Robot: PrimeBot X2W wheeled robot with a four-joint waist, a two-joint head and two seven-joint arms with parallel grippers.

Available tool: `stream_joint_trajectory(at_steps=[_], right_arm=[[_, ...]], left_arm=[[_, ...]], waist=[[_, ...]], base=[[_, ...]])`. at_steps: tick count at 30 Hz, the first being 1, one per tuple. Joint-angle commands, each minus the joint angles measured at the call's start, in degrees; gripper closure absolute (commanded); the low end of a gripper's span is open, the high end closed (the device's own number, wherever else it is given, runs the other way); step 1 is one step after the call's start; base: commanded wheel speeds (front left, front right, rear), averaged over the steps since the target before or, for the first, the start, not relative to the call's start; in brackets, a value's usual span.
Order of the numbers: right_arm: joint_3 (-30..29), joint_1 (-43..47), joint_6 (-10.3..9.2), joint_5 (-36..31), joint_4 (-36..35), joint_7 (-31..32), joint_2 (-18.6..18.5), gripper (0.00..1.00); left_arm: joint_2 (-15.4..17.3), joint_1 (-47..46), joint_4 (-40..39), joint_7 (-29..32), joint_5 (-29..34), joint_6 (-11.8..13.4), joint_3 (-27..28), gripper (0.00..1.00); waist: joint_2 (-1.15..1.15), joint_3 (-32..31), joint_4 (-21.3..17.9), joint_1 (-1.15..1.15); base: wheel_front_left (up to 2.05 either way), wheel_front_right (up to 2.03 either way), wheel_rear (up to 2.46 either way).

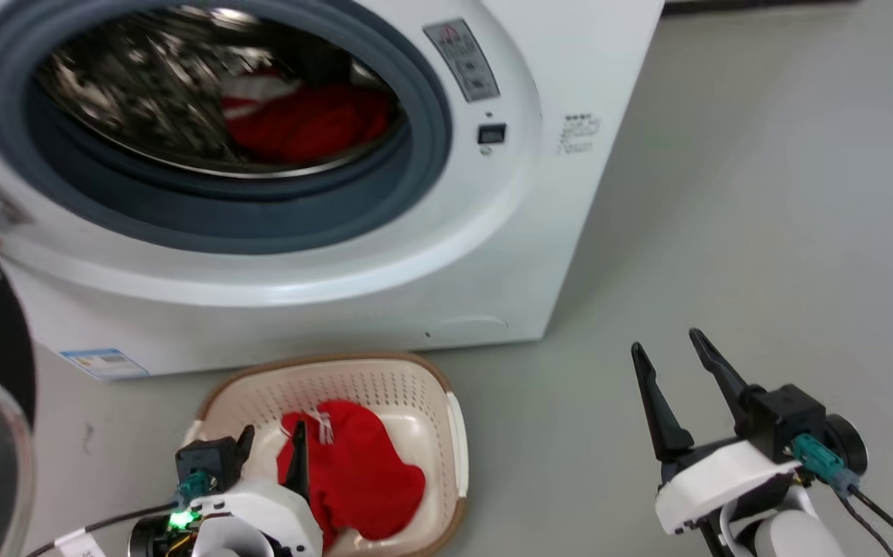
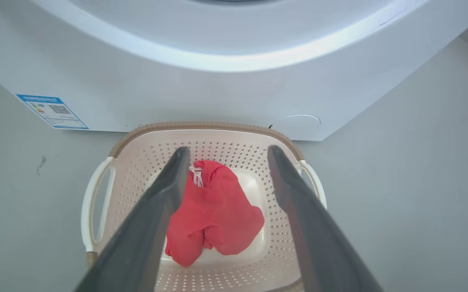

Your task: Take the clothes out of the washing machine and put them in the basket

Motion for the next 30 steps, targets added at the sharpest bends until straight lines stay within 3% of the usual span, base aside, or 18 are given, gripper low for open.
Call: stream_joint_trajectory(at_steps=[1,8,15,21,30], right_arm=[[-0.4,1.1,-0.04,-0.5,-0.6,0.4,0.0,0.0],[-1.4,3.2,-0.04,-1.1,-3.7,2.2,0.0,0.0],[-1.3,3.5,-0.04,-1.3,-6.6,3.3,0.0,0.0],[0.2,1.8,-0.04,-0.7,-8.4,3.4,0.0,0.0],[2.3,-1.3,-0.04,1.2,-8.6,1.8,0.0,0.0]], left_arm=[[-0.3,1.6,-2.5,-0.1,1.0,0.2,0.6,0.0],[-1.5,5.8,-16.1,-0.1,4.7,0.3,2.8,0.0],[-1.8,1.0,-22.5,-0.1,7.1,-0.6,4.0,0.0],[-0.2,-9.0,-20.2,-0.1,8.7,-1.4,5.3,0.0],[5.5,-25.8,-8.0,0.4,9.2,-3.0,4.8,0.0]], waist=[[0.0,-3.2,2.2,0.01],[0.0,-4.9,3.8,0.01],[0.0,-3.6,4.0,0.01],[0.0,-0.2,1.6,0.01],[0.0,7.5,-4.6,0.01]], base=[[0.0,0.0,0.0],[0.0,0.0,0.0],[0.0,0.0,0.0],[0.0,0.0,0.0],[0.0,0.0,0.0]])
